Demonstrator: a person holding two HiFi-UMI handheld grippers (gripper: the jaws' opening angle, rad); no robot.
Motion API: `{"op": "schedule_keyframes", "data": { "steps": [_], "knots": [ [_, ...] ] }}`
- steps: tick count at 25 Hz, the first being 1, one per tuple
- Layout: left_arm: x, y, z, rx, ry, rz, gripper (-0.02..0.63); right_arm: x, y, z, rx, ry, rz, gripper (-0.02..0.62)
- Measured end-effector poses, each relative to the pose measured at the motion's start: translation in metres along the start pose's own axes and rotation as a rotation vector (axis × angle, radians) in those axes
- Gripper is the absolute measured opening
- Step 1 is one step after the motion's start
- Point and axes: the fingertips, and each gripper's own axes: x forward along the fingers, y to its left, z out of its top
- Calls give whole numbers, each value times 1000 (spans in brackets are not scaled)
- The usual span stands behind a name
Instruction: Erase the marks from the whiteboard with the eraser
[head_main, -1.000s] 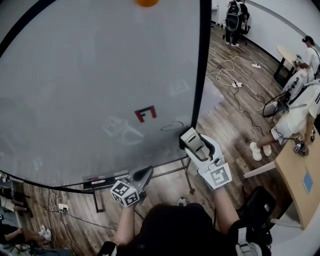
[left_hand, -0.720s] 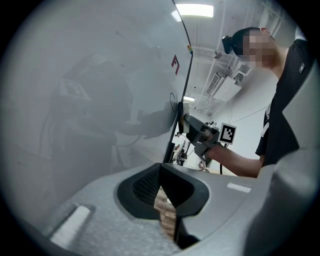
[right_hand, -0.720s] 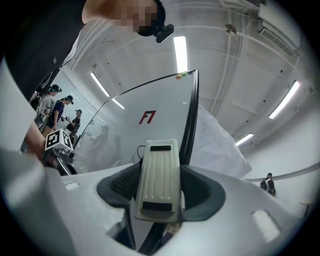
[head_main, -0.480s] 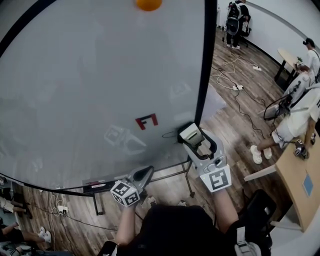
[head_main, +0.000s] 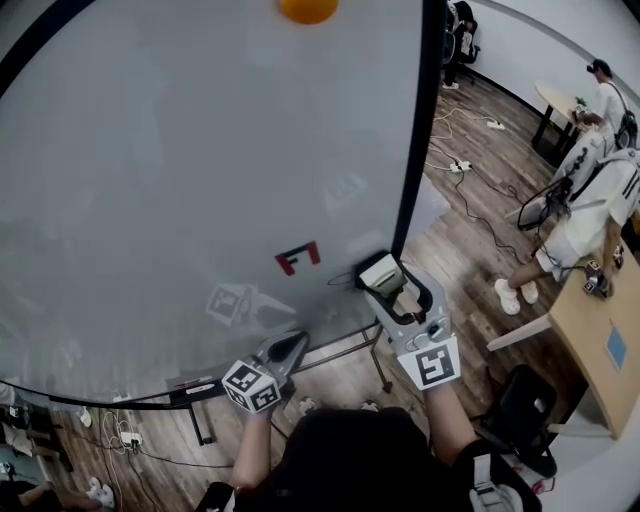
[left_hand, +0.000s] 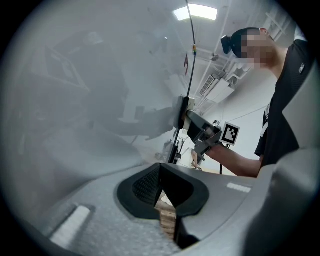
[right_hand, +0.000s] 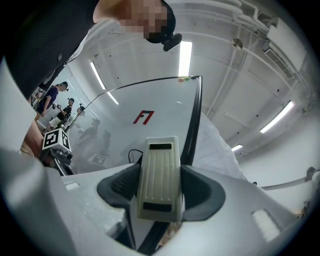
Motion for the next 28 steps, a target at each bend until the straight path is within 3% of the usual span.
{"op": "schedule_keyframes", "data": {
  "steps": [14, 28],
  "knots": [
    [-3, 1, -13, -5, 36, -71, 11, 15, 31, 10, 21, -24, 6, 255],
    [-9, 3, -14, -8, 49, -87, 11, 29, 88, 9, 9, 4, 125, 255]
  ]
}}
